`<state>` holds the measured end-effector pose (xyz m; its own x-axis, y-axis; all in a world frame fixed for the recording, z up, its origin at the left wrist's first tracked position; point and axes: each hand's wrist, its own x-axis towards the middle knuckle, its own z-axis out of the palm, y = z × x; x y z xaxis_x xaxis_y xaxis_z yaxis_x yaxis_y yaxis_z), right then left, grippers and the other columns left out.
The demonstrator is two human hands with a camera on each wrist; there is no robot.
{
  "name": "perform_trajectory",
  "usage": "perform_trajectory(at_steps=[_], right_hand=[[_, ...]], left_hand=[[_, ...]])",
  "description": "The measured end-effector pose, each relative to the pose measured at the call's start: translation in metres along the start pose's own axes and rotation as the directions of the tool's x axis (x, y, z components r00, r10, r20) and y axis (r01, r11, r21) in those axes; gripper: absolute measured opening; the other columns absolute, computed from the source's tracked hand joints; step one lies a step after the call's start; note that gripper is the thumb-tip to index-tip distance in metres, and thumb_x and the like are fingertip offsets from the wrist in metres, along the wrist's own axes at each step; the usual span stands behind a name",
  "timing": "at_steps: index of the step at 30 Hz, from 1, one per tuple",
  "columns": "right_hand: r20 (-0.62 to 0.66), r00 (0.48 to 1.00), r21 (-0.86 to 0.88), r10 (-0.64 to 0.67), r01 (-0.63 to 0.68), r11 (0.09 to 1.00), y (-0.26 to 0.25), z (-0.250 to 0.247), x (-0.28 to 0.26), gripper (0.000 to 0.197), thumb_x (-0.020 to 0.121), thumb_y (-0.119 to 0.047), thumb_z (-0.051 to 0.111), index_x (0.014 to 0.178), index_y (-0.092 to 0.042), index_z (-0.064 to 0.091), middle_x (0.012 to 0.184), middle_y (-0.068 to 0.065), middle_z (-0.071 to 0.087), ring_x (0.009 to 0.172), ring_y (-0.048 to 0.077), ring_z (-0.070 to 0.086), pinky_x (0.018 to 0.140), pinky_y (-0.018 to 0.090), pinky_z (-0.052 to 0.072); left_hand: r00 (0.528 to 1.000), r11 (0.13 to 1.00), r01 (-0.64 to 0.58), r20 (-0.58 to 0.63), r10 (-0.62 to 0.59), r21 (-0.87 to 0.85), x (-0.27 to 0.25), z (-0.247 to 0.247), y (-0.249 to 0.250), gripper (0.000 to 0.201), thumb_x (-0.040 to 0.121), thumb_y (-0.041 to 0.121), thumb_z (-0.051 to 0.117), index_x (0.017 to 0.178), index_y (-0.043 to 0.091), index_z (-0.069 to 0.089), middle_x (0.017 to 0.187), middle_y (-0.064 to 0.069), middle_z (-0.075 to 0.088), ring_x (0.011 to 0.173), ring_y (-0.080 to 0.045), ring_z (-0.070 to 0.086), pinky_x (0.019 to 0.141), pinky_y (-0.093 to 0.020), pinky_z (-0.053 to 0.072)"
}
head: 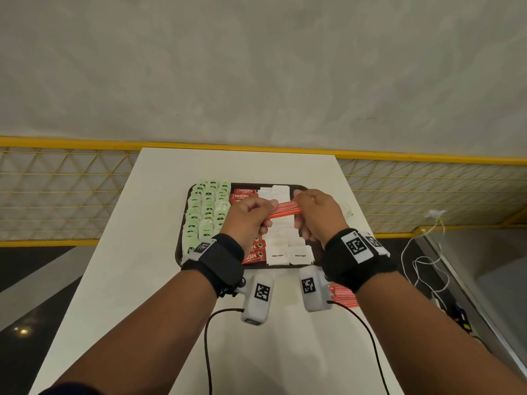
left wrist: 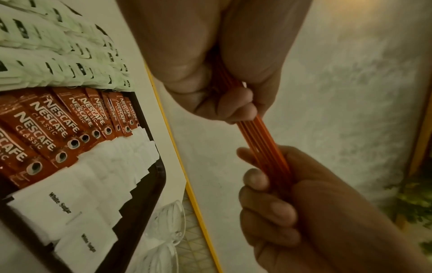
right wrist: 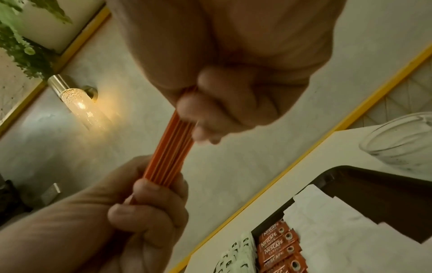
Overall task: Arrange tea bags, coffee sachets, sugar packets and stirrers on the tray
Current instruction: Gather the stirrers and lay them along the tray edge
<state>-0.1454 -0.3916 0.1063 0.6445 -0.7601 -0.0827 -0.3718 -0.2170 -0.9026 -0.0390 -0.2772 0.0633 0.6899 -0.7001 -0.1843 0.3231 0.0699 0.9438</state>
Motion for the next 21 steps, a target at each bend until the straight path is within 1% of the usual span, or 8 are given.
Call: perform_trajectory(at_steps=[3,6,10,11,13,15,18,21], right_hand=[[-0.025,0.998,-0.008,-0.062,0.062,0.998,0.003,-0.003,0.005,0.027,0.096,-0.034,0.049,0.088,-0.013,0.064,0.053,0.003,0.052,0.045,0.016,0.045,0.042,0.024,0.034],[0.024,0.991,0.090,-0.131,0.128,0.988,0.004,-0.012,0.006,0.027,0.092,-0.039,0.060,0.090,-0.012,0.063,0.055,0.004,0.052,0.045,0.014,0.043,0.041,0.023,0.033],[0.180,0.982,0.388,-0.056,-0.019,0.922,0.016,-0.022,0.007,0.051,0.073,-0.044,0.079,0.110,-0.015,0.060,0.061,0.004,0.054,0.043,0.014,0.040,0.041,0.022,0.033],[0.226,0.973,0.406,-0.040,-0.056,0.912,0.019,-0.021,0.008,0.052,0.071,-0.044,0.080,0.109,-0.014,0.062,0.060,0.002,0.053,0.043,0.013,0.039,0.041,0.022,0.031],[0.247,0.968,0.397,-0.041,-0.062,0.916,0.026,-0.017,0.009,0.032,0.081,-0.035,0.076,0.100,-0.011,0.065,0.056,0.000,0.050,0.043,0.013,0.034,0.041,0.022,0.026],[0.176,0.984,0.392,0.011,-0.080,0.917,0.033,-0.014,0.014,0.021,0.088,-0.027,0.071,0.095,-0.008,0.063,0.057,0.002,0.047,0.045,0.013,0.031,0.041,0.023,0.024],[0.134,0.989,0.317,0.055,-0.096,0.943,0.043,-0.018,0.026,0.016,0.090,-0.023,0.065,0.083,-0.010,0.058,0.063,0.012,0.046,0.045,0.013,0.035,0.040,0.020,0.028],[0.163,0.986,0.224,0.033,-0.070,0.972,0.053,-0.026,0.037,0.023,0.090,-0.019,0.065,0.072,-0.012,0.054,0.055,0.007,0.049,0.039,0.009,0.040,0.038,0.018,0.032]], left_hand=[[0.997,0.994,0.078,0.021,-0.079,0.072,0.002,0.008,-0.005,0.032,0.093,0.039,0.063,0.093,0.007,0.065,0.066,-0.001,0.058,0.050,-0.009,0.048,0.048,-0.023,0.039],[0.991,0.990,0.134,0.013,-0.134,0.043,0.005,0.016,-0.007,0.035,0.091,0.043,0.064,0.084,0.009,0.060,0.059,0.001,0.053,0.045,-0.009,0.037,0.044,-0.021,0.032],[0.992,0.991,0.124,0.041,-0.122,-0.050,0.013,0.028,-0.010,0.036,0.091,0.041,0.065,0.077,0.011,0.054,0.055,0.003,0.048,0.048,-0.010,0.030,0.042,-0.019,0.027],[0.992,0.993,0.114,0.067,-0.111,-0.043,0.016,0.032,-0.013,0.040,0.091,0.042,0.065,0.083,0.004,0.057,0.064,-0.004,0.049,0.050,-0.011,0.029,0.042,-0.019,0.027],[0.986,0.993,0.116,0.123,-0.112,-0.029,0.019,0.040,-0.021,0.052,0.092,0.045,0.062,0.108,-0.005,0.061,0.086,-0.011,0.048,0.051,-0.011,0.028,0.042,-0.019,0.028],[0.976,0.988,0.155,0.153,-0.156,0.015,0.022,0.046,-0.028,0.059,0.094,0.049,0.057,0.120,-0.004,0.058,0.081,-0.008,0.048,0.052,-0.010,0.029,0.044,-0.020,0.030],[0.960,0.971,0.190,0.180,-0.215,0.148,0.026,0.051,-0.037,0.053,0.095,0.058,0.047,0.098,0.006,0.061,0.068,-0.001,0.048,0.052,-0.008,0.036,0.046,-0.019,0.035],[0.955,0.939,0.178,0.178,-0.237,0.294,0.032,0.056,-0.050,0.059,0.097,0.063,0.035,0.094,0.011,0.063,0.074,-0.002,0.061,0.058,-0.009,0.050,0.053,-0.021,0.043]])
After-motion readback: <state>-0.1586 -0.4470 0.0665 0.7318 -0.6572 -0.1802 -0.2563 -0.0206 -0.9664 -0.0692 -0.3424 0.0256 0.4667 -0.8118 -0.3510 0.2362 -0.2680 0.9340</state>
